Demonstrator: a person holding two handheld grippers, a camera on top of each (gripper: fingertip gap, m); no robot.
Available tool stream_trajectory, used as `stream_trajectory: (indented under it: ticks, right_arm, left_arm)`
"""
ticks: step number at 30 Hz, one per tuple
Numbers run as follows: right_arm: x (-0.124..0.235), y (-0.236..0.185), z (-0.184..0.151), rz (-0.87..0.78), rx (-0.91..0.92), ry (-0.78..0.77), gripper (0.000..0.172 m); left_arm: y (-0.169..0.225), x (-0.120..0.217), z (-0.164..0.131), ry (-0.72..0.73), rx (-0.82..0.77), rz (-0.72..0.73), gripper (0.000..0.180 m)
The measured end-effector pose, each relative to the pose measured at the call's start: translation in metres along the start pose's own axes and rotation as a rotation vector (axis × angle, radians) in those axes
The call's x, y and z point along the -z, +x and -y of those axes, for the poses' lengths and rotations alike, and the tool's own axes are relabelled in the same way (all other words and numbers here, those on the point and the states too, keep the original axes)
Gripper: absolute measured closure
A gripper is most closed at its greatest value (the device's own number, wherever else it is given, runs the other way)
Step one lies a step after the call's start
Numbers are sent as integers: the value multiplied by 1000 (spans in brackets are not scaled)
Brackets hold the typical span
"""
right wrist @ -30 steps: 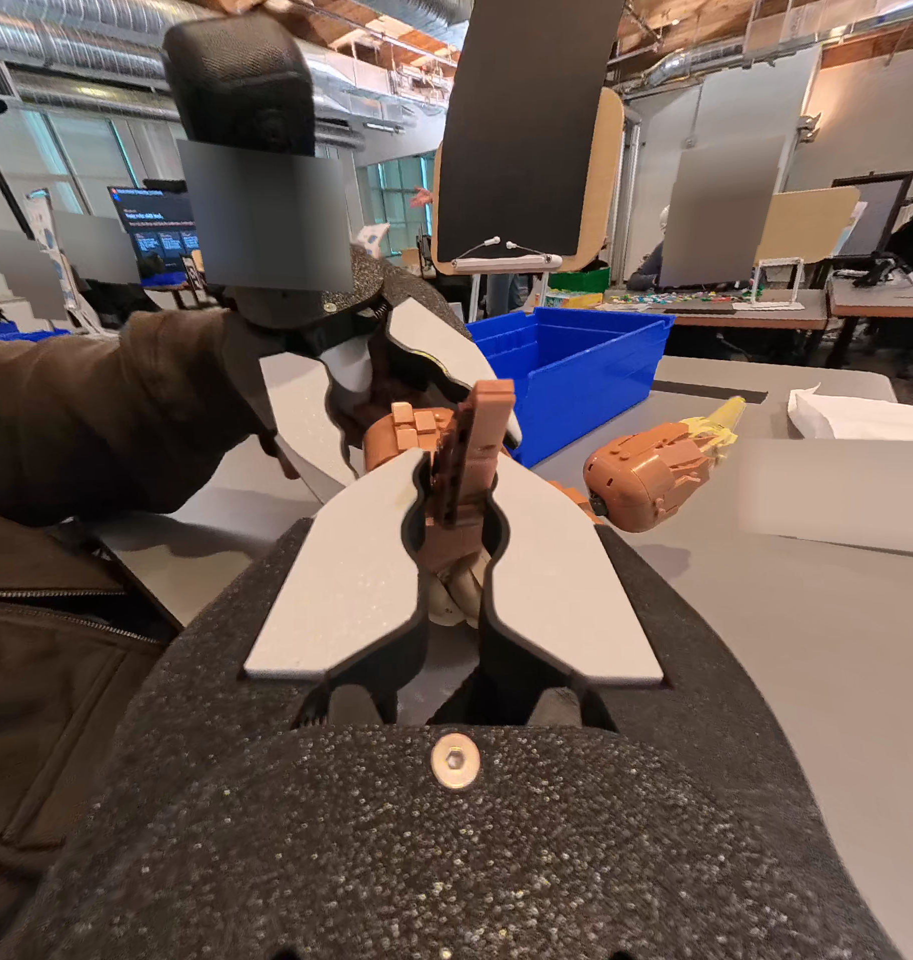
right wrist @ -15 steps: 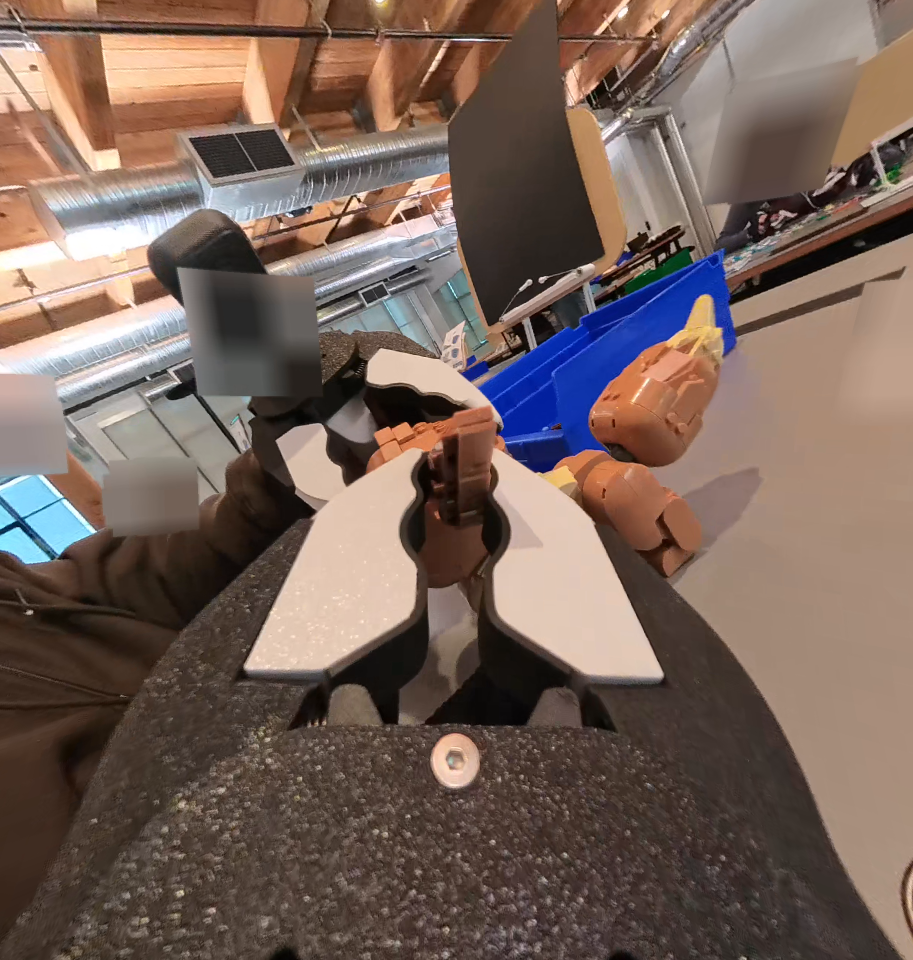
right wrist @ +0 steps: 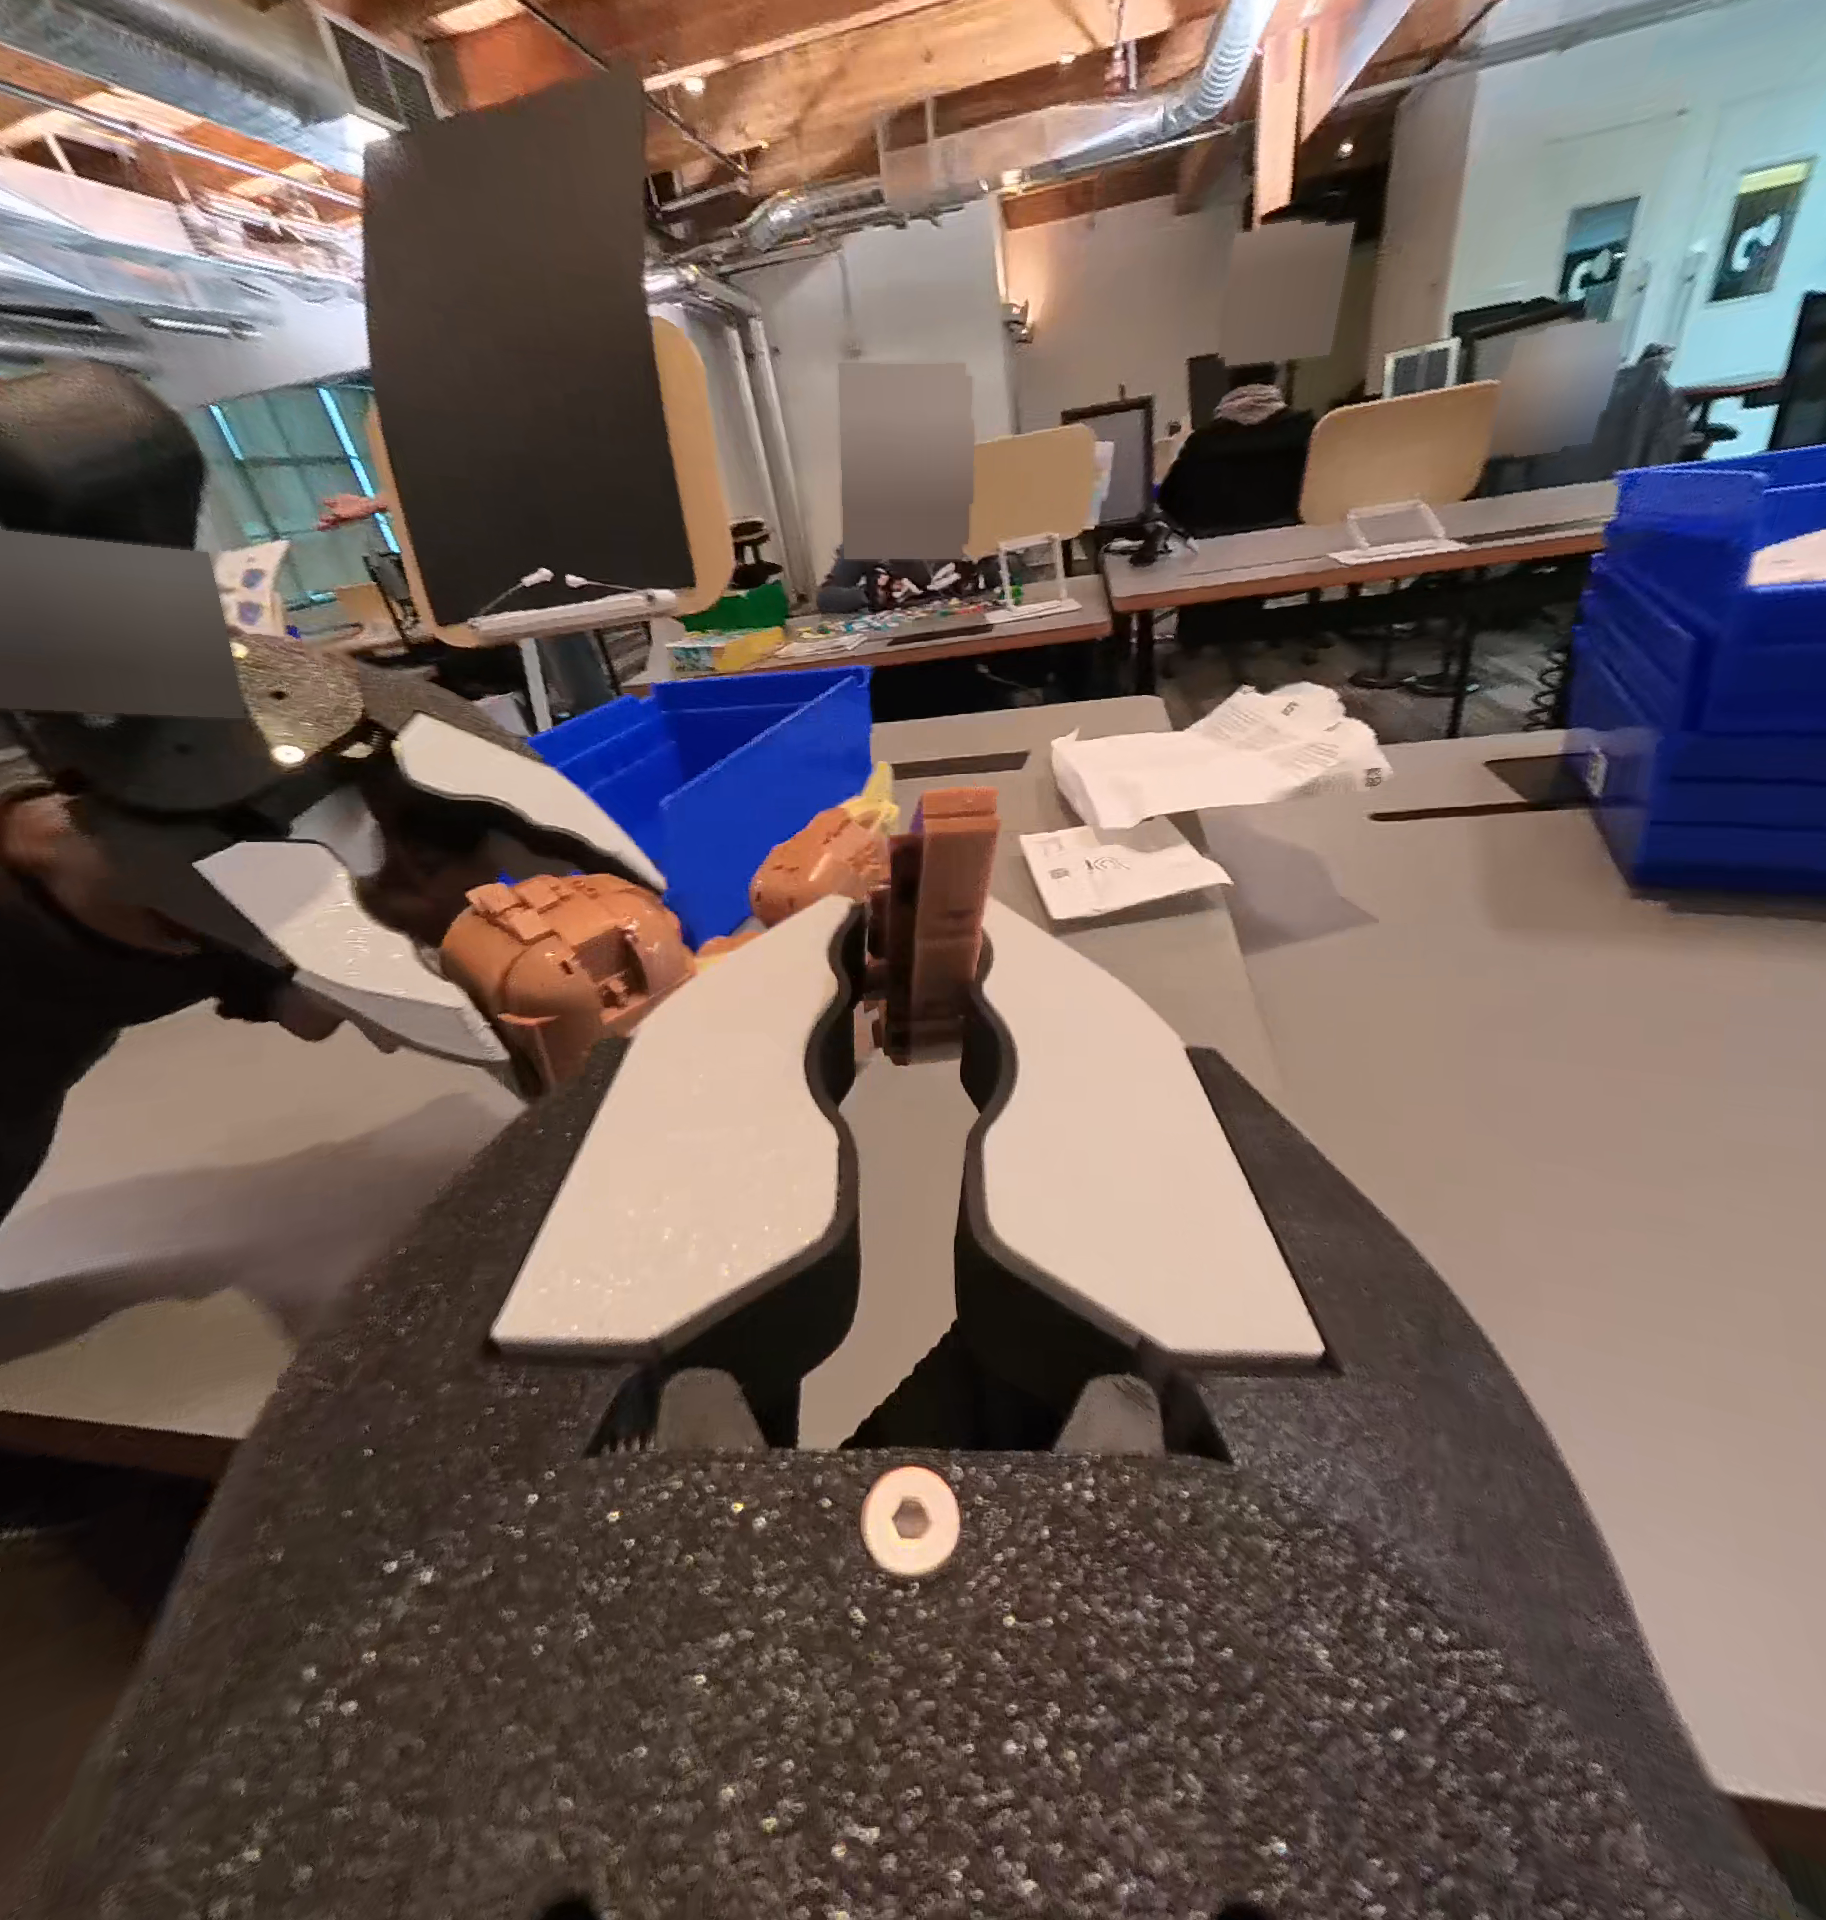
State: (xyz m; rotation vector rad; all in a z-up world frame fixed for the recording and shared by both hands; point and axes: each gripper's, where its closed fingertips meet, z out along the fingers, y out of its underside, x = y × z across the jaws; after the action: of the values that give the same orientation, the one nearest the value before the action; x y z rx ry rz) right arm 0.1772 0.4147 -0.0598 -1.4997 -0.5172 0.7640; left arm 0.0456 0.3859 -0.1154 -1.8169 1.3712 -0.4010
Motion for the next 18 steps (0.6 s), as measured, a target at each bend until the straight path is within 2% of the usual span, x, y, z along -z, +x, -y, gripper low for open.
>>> stream_trajectory:
  ticks: [5,8,11,13,16,18]
  right_arm:
    - [-8,-12,8,42,-17,45,156]
    - [-12,-17,6,30,1,25,156]
    - [-13,-23,5,-21,58,-34,156]
    - [-18,-36,6,-43,117,-93,156]
    - [-36,-80,3,-14,279,-246,156]
    - [-53,-118,-2,18,472,-388,156]
  left_arm:
    - [-2,1,2,4,15,-8,108]
    - [-2,23,28,203,54,-19,107]
    - [-4,71,48,445,160,-40,106]
    - [-12,100,35,497,204,11,108]
    - [-26,131,-14,446,262,135,109]
    - [-31,150,-49,426,320,191,110]
